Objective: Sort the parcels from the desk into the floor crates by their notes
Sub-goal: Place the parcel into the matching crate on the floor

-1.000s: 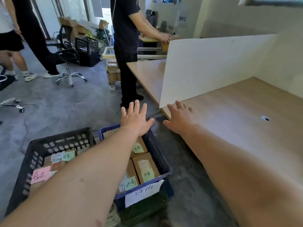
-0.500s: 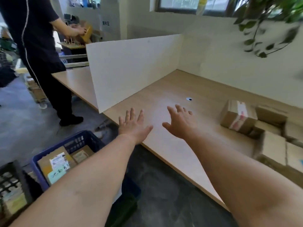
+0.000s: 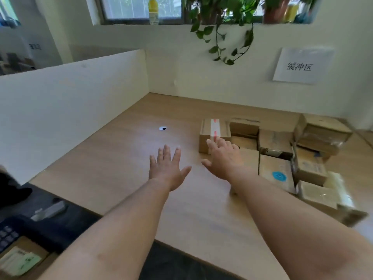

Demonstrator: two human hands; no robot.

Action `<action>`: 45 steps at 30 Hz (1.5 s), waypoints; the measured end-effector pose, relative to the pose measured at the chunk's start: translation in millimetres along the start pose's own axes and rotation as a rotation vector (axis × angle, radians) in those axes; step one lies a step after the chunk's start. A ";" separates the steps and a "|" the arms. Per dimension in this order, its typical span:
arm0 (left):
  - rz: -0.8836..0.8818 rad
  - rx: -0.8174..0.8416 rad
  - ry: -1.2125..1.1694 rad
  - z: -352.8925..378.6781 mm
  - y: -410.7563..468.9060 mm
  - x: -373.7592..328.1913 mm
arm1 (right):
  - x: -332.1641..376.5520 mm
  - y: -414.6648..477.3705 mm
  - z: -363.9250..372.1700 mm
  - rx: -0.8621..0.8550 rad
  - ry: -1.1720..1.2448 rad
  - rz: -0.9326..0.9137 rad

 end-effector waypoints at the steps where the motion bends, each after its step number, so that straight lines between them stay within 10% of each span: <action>1: 0.021 0.003 0.005 -0.2 11.8 -17.8 | -19.1 6.1 -0.1 -0.003 0.003 0.018; 30: 0.552 0.048 0.078 14.1 226.4 -330.1 | -392.2 62.0 -0.1 0.037 -0.012 0.615; 45: 0.552 0.123 -0.275 -1.9 366.3 -432.0 | -482.2 186.9 4.8 0.007 0.550 0.886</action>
Point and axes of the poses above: each hand's wrist, its own y-axis towards the middle knuckle, its own z-axis out of the palm, x = y × z, the point moved 3 cm from there along y, towards the middle knuckle, and after that the axes turned 12 degrees about z, right-handed, at the moved point
